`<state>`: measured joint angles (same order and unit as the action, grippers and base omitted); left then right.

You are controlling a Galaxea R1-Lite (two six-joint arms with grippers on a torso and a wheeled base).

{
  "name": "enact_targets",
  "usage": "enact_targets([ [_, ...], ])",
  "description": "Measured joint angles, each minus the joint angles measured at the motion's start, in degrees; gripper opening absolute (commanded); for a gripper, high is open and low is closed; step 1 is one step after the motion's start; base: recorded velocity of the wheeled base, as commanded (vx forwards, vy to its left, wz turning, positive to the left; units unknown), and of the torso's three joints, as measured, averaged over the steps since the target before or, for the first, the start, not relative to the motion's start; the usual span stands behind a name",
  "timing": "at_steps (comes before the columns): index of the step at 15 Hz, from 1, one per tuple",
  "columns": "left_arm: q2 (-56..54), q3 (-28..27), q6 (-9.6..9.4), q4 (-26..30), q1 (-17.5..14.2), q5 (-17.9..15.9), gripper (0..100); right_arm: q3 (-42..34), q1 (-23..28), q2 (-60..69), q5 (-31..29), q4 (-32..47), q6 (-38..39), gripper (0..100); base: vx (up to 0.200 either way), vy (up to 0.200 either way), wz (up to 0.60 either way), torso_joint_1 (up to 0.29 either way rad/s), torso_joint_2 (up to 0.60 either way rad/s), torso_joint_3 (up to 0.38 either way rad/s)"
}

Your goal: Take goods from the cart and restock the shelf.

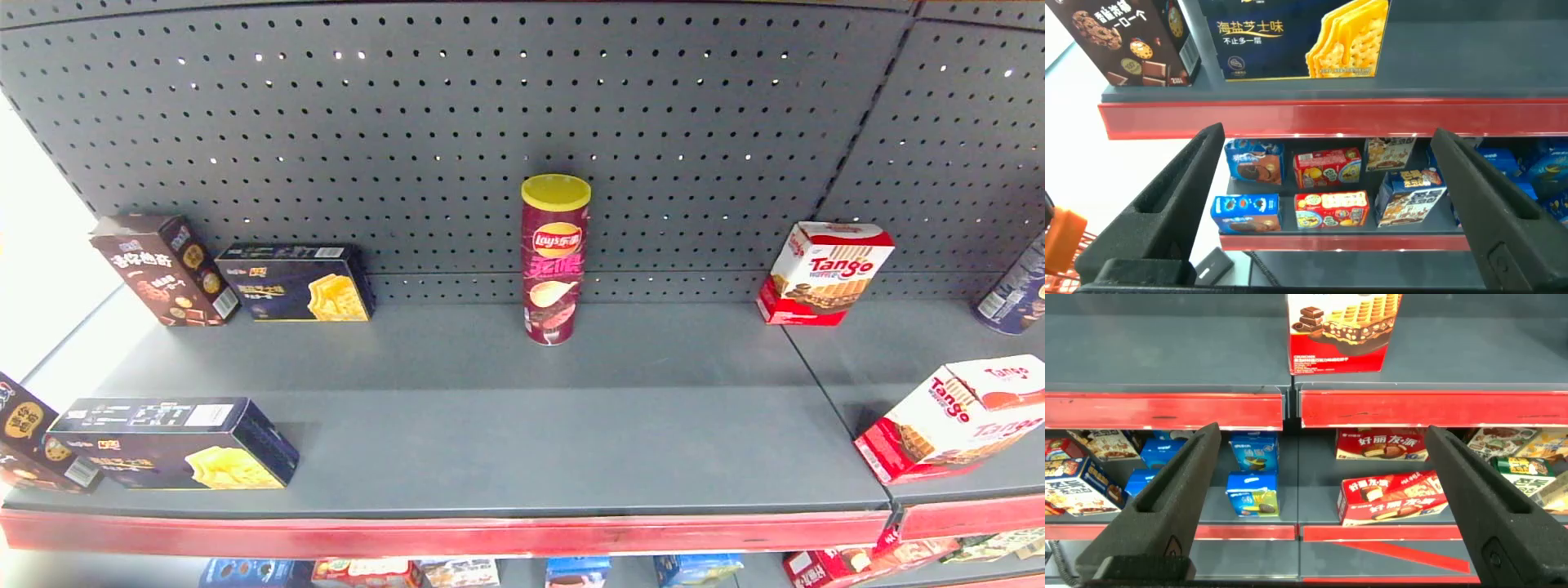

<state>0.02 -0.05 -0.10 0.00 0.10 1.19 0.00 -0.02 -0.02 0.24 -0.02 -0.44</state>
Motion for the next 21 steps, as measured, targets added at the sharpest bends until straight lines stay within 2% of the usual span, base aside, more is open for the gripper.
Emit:
enact_targets([
  [6,0.0,-0.05,0.0,-0.02,0.0,0.02,100,0.0,-0.02,0.0,0.18,0.02,-0.22,100,0.0,0.0,0.0,0.0,0.0,0.0],
  [19,0.0,-0.05,0.0,0.0,0.0,-0.16,100,0.0,0.02,0.0,0.09,-0.05,-0.22,100,0.0,0.0,0.6,0.002,0.0,0.002],
  [21,0.0,-0.05,0.0,0.0,-0.02,-0.18,100,0.0,0.02,0.0,-0.09,-0.02,0.09,100,0.0,0.0,0.0,0.0,0.0,0.0],
])
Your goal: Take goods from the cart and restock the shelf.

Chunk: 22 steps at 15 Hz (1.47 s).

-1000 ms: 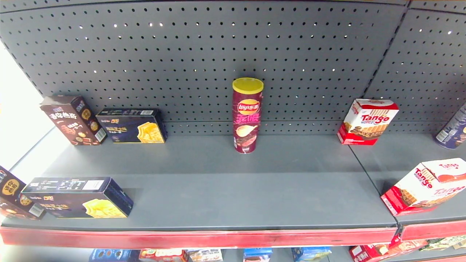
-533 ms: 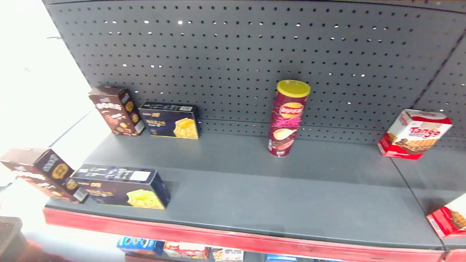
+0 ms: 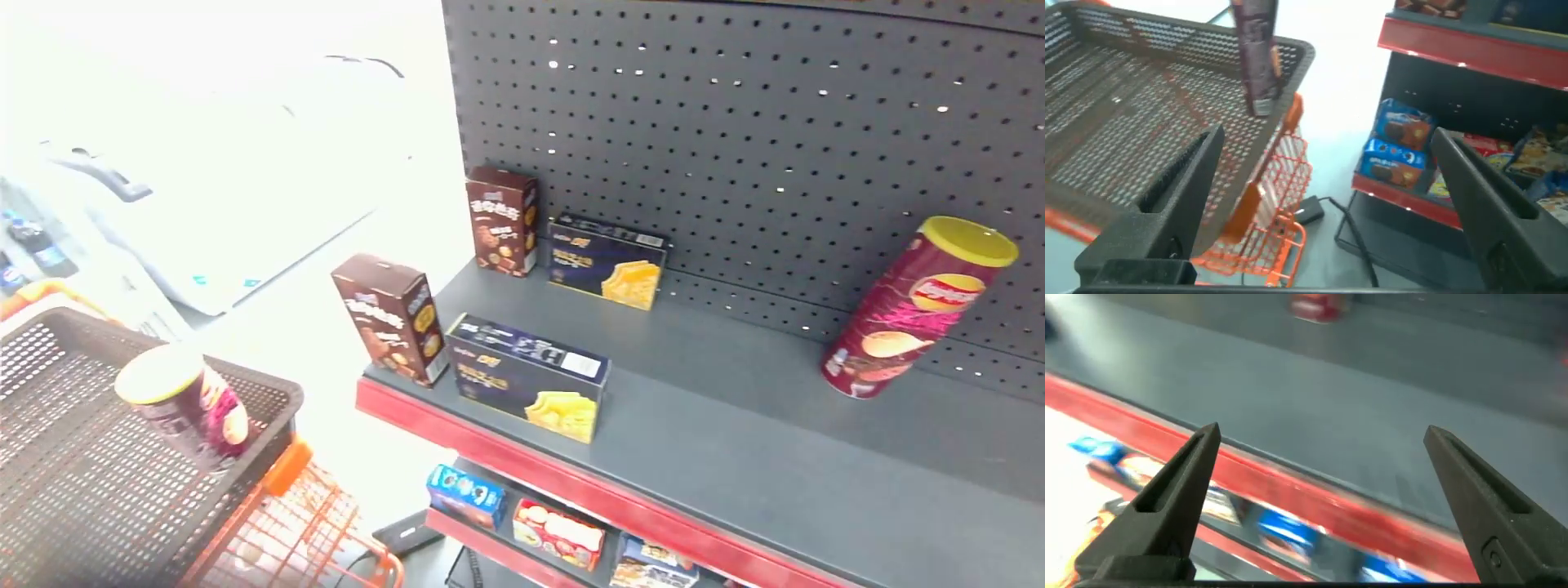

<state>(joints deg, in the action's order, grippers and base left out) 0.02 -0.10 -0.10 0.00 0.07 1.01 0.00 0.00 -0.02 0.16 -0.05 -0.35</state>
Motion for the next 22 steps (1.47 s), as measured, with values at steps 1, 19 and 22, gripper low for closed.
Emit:
enact_targets([
  [1,0.0,0.0,0.0,0.0,0.02,0.02,100,0.0,0.0,0.0,0.0,-0.05,0.06,100,0.0,0.0,0.0,0.0,0.0,0.0],
  [19,17.66,-12.35,-2.04,1.77,0.39,1.08,100,0.0,0.0,0.0,0.09,-0.02,0.13,100,0.0,0.0,0.0,0.0,0.0,0.0],
  [22,32.05,-14.56,-1.89,-6.1,0.59,0.95,100,0.0,0.0,0.0,0.09,-0.02,0.13,100,0.0,0.0,0.0,0.0,0.0,0.0],
])
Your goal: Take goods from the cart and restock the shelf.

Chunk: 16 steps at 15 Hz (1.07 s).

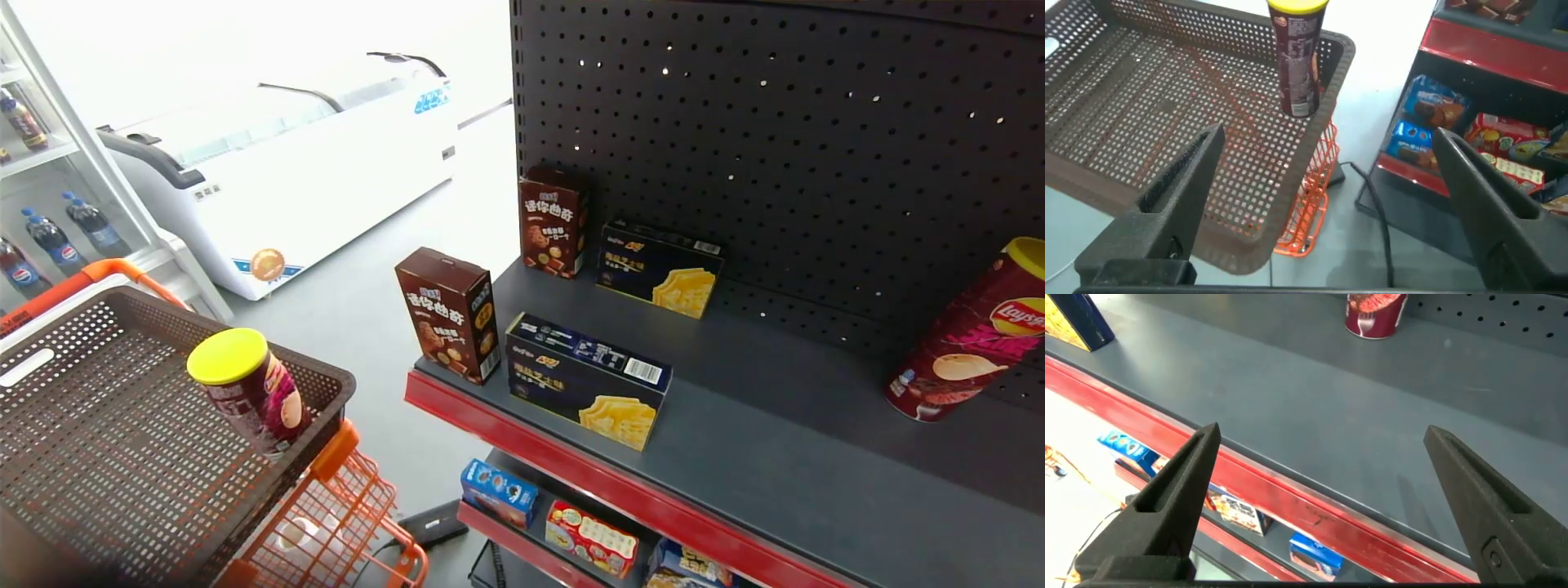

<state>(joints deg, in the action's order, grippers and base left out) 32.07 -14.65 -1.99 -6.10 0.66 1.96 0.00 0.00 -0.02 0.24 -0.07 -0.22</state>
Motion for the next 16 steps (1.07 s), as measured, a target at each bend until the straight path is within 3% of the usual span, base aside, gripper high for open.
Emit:
enact_targets([
  [2,9.63,-0.5,-1.05,-6.3,-0.95,-0.07,100,0.0,0.0,0.0,0.0,0.0,0.0,100,0.0,0.0,0.0,0.0,0.0,0.0],
  [5,24.62,-0.63,-5.75,-18.88,-5.08,0.06,100,0.0,0.0,0.0,0.0,0.0,0.0,100,0.0,0.0,0.0,0.0,0.0,0.0],
  [8,37.58,-0.04,-7.56,-33.15,-7.09,0.13,100,0.0,0.0,0.0,0.0,0.0,0.0,100,0.0,0.0,0.0,0.0,0.0,0.0],
  [12,53.98,1.04,-7.51,-53.02,-6.61,0.27,100,0.0,0.0,0.0,0.0,0.0,0.0,100,0.0,0.0,0.0,0.0,0.0,0.0],
  [16,67.04,0.74,-5.53,-66.66,-4.46,0.3,100,0.0,0.0,0.0,0.0,0.0,0.0,100,0.0,0.0,0.0,0.0,0.0,0.0],
])
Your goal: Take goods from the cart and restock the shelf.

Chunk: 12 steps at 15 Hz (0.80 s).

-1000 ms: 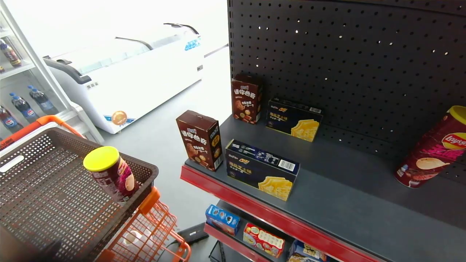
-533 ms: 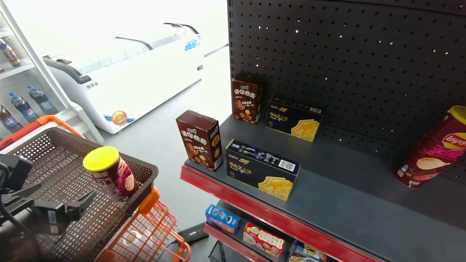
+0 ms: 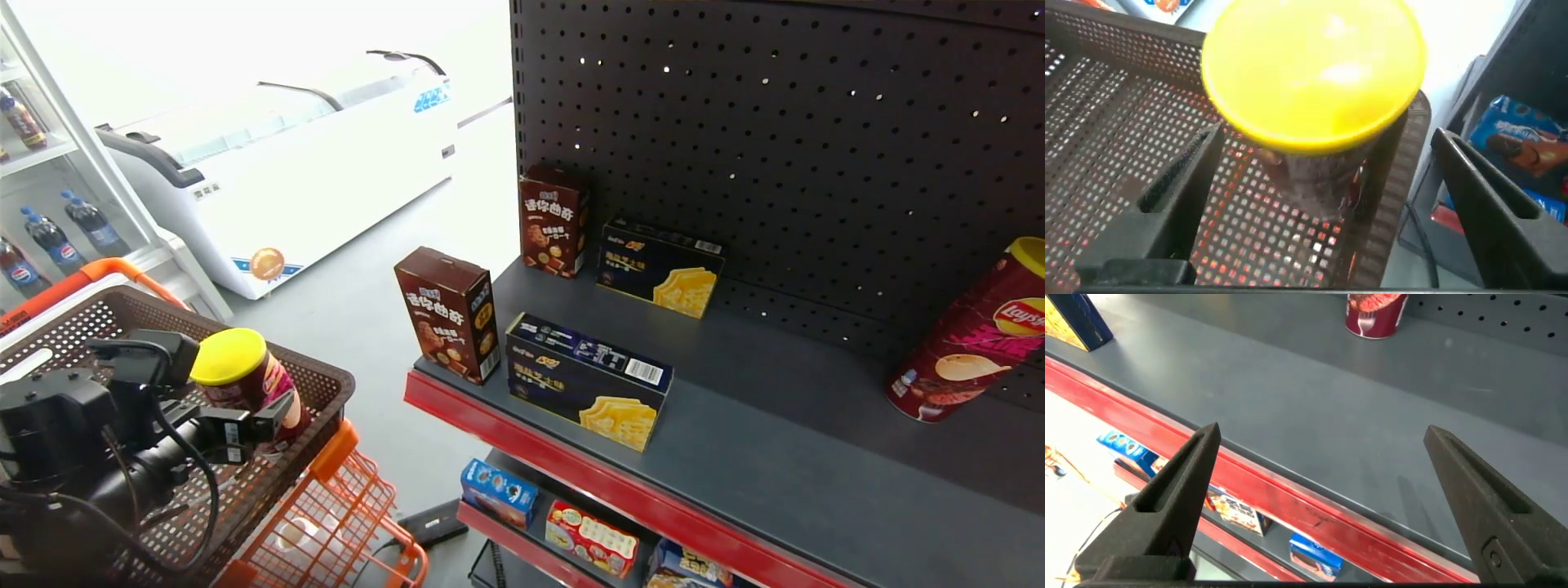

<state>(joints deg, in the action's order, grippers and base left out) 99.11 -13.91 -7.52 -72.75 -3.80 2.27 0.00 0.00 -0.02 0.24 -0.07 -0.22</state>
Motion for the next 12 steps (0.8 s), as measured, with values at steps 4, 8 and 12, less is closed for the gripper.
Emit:
enact_targets([
  [4,8.19,-1.02,-0.16,-8.92,0.37,-0.06,100,0.0,0.0,0.0,0.0,0.0,-0.02,100,0.0,0.0,0.0,0.0,0.0,0.0],
  [8,12.39,-3.04,-0.28,-9.55,-0.44,-0.06,100,0.0,0.0,0.0,0.0,0.0,-0.02,100,0.0,0.0,0.0,0.0,0.0,0.0],
  [12,16.32,-6.67,-0.24,-10.01,-2.19,-0.04,0,0.0,0.0,0.0,-0.02,0.0,-0.02,100,0.0,0.0,0.0,0.0,0.0,0.0],
])
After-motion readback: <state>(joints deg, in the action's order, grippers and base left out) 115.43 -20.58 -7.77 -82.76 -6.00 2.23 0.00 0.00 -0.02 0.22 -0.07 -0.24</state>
